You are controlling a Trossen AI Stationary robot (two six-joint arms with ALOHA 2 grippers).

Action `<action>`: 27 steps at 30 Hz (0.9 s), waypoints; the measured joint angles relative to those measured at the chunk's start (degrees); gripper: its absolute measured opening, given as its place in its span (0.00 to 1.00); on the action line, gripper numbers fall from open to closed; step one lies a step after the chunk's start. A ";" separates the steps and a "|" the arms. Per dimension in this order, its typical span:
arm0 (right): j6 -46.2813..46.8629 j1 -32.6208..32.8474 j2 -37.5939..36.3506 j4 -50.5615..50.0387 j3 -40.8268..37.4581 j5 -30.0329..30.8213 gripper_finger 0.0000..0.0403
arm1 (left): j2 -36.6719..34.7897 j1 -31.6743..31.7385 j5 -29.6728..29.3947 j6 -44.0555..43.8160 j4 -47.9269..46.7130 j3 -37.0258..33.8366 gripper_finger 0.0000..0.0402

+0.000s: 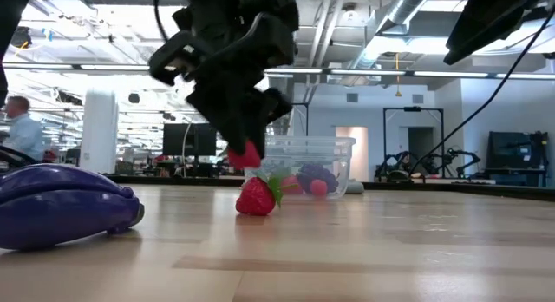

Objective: Pick and placing Produce into tupperware
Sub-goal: Put the red strawberry into the transparent bin

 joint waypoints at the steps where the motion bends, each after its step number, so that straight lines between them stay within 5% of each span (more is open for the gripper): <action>1: 0.00 0.00 0.00 0.02 0.00 0.00 0.58 | 0.00 0.30 -0.05 0.35 -0.96 1.08 0.33; 14: -0.05 0.02 0.00 -0.21 0.00 0.00 0.58 | 0.00 3.26 -1.59 3.40 -10.72 11.60 0.33; 27: -1.06 0.00 0.00 -1.29 0.00 0.09 0.58 | 0.00 4.73 -3.11 5.11 -14.82 14.85 0.33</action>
